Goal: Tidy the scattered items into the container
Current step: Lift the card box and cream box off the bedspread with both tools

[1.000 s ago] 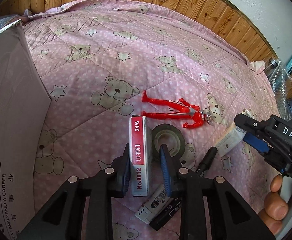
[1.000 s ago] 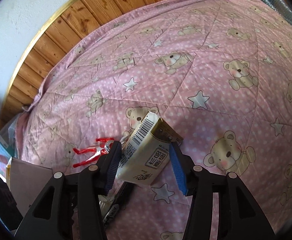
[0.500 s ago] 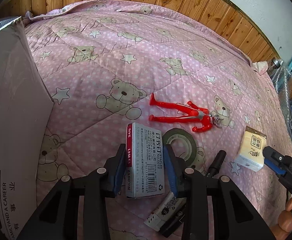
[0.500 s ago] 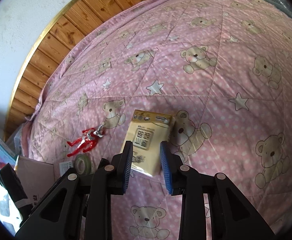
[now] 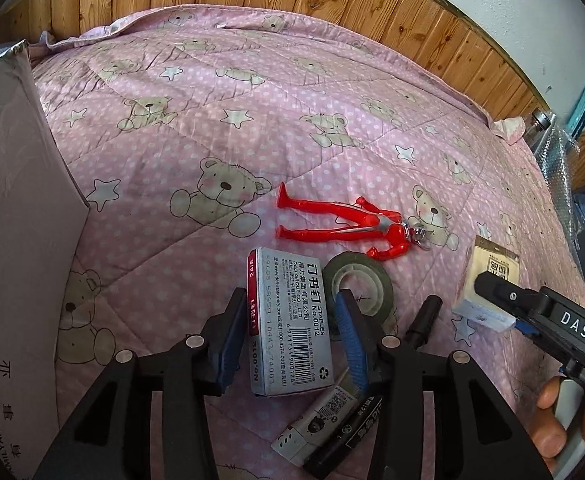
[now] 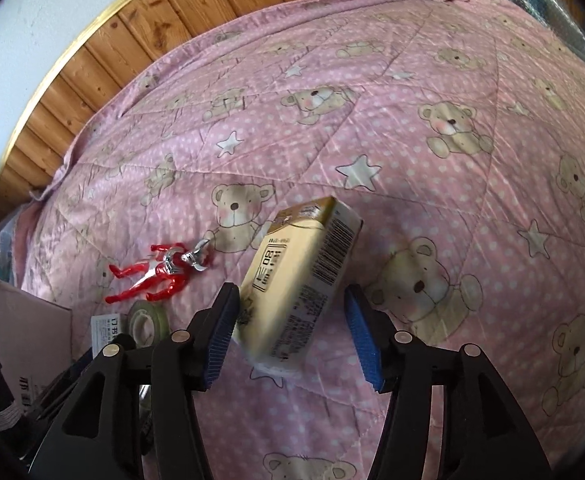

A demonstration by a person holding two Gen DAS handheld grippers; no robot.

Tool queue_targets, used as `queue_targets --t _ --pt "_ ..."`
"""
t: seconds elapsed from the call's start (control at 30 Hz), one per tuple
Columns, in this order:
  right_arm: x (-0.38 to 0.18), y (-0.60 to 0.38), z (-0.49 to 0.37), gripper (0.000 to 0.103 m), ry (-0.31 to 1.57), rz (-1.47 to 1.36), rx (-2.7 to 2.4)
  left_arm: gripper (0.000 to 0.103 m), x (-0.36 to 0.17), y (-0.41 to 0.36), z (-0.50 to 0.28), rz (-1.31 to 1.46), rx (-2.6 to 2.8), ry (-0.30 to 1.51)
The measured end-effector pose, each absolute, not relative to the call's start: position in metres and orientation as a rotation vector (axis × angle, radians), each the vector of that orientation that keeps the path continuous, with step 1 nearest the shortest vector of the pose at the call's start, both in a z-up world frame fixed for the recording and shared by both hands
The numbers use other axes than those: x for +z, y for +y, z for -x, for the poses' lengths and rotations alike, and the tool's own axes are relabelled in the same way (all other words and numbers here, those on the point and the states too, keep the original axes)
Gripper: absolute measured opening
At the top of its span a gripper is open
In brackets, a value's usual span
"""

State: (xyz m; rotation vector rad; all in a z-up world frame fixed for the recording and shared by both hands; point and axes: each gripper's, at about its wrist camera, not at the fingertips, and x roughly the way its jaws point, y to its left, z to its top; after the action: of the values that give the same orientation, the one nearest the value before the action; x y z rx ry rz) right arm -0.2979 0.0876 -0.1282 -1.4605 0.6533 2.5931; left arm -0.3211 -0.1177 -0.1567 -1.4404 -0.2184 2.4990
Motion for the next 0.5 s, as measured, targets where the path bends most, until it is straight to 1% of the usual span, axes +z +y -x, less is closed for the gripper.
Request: queue_targets --t 0.07,0.1,0.13,0.17,0.2,0.3,0.5 --pt "-0.129 0.085 0.3 0.054 0.619 1.462 2.604 0.05 -0.157 -0.112 0.32 1.434 2.511 -0.178" --pt "-0.127 0.085 0.299 0.04 0.626 1.464 2.621 0.05 -0.157 -0.111 0.32 1.431 2.512 -0.163" --pt "-0.125 0.084 0.297 0.032 0.63 1.468 2.636 0.046 -0.156 -0.111 0.321 1.43 2.508 -0.168" --pt "-0.122 0.083 0.295 0.029 0.606 1.462 2.634 0.039 -0.156 -0.114 0.322 1.432 2.504 -0.185" --pt "-0.12 0.084 0.292 0.025 0.595 1.446 2.642 0.038 -0.155 -0.118 0.322 1.43 2.505 -0.196" --pt "-0.118 0.091 0.284 0.024 0.657 1.433 2.652 0.038 -0.155 -0.125 0.322 1.439 2.476 -0.239" --pt "-0.106 0.095 0.264 0.023 0.692 1.403 2.675 0.038 -0.144 -0.124 0.308 1.4 2.48 -0.2"
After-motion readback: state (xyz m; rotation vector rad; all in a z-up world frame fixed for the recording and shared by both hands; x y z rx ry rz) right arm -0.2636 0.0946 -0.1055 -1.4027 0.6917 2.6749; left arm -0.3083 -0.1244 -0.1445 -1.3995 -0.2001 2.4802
